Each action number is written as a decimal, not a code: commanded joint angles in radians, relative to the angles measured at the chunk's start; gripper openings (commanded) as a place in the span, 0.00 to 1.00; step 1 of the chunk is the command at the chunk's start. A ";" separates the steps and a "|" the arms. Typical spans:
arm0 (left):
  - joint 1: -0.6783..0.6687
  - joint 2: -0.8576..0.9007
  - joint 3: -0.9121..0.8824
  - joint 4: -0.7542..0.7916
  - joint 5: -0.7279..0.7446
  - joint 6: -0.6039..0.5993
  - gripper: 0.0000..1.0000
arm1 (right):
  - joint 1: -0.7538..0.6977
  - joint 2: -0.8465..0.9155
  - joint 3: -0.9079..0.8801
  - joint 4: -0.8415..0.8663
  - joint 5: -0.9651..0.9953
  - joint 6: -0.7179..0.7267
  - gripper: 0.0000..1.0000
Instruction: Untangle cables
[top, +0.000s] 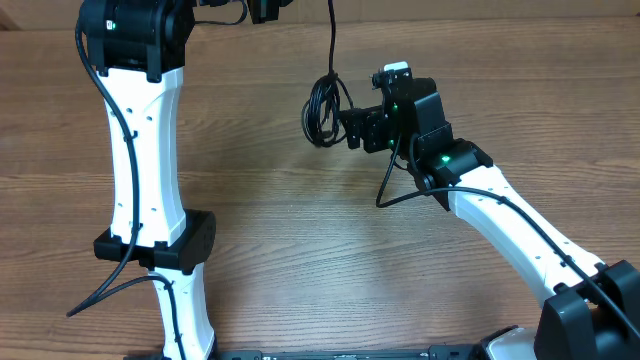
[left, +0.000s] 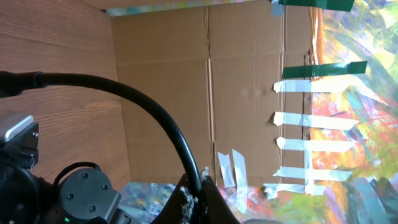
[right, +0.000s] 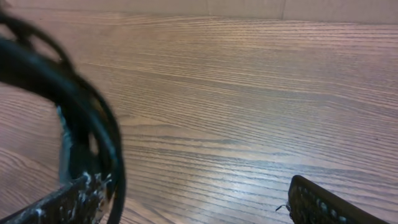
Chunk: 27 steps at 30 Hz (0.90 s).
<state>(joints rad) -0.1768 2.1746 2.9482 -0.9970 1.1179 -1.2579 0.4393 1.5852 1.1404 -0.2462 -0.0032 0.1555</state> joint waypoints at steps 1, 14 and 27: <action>-0.006 -0.028 0.028 0.013 0.000 -0.003 0.04 | -0.004 0.010 0.016 0.010 0.033 -0.007 0.94; -0.006 -0.028 0.028 0.014 0.002 0.002 0.04 | -0.004 0.125 0.016 0.050 0.046 -0.008 0.04; 0.338 -0.072 0.028 -0.337 0.027 0.459 0.04 | -0.319 -0.161 0.019 -0.084 0.139 -0.006 0.04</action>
<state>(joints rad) 0.0326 2.1712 2.9543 -1.2648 1.1324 -0.9829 0.2909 1.4761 1.1419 -0.2981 0.1898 0.1520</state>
